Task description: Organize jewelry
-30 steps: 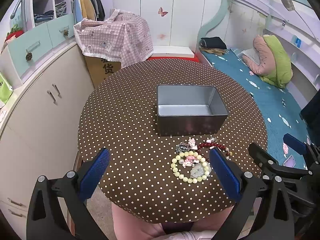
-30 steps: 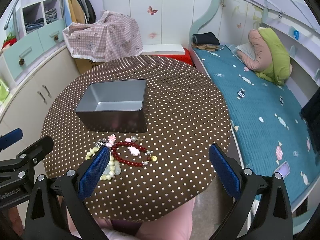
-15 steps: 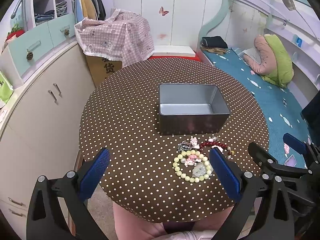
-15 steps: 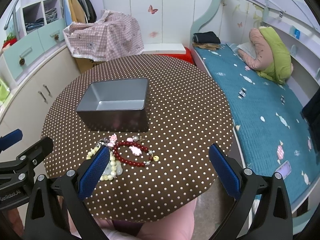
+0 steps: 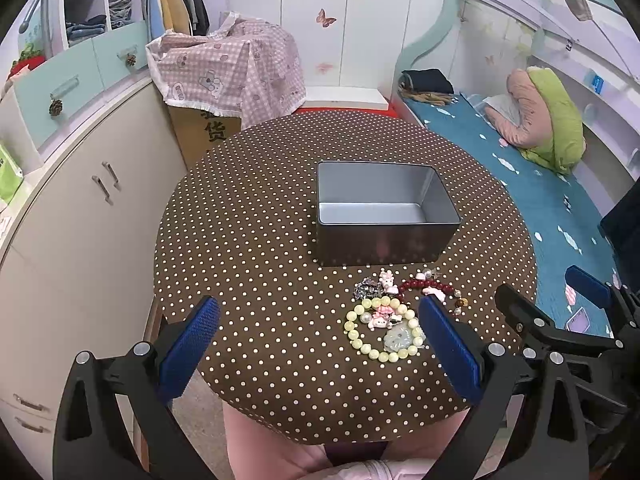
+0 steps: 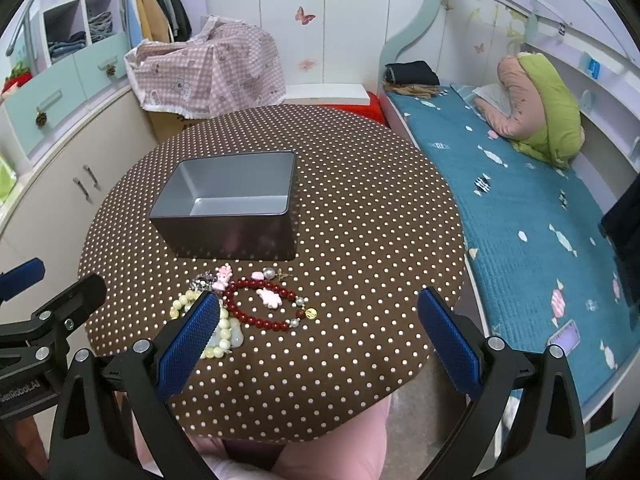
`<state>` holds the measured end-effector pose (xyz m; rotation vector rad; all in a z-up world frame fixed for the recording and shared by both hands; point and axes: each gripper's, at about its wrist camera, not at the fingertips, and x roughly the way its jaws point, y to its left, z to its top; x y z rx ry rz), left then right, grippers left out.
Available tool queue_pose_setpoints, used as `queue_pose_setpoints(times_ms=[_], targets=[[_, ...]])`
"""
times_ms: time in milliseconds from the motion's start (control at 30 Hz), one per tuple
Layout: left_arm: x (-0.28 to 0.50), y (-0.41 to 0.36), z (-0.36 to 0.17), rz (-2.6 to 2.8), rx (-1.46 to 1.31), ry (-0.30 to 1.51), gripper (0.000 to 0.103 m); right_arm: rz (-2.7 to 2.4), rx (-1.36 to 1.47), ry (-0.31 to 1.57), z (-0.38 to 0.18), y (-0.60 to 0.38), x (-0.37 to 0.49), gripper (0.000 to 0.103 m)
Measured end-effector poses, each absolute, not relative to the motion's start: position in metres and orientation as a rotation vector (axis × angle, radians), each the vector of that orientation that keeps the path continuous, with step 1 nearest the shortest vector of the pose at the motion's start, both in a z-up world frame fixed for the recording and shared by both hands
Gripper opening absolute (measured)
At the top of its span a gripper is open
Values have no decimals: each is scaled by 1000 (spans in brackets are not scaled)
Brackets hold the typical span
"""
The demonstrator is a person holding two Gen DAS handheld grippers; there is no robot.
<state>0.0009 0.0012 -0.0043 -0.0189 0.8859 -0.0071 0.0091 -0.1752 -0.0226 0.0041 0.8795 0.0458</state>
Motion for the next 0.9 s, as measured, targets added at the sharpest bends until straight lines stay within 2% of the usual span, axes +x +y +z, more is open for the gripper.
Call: queue_pose_setpoints(times_ms=[900], targets=[[3, -4, -8, -24, -8, 902, 96, 46, 5, 892, -26, -178, 13, 96]])
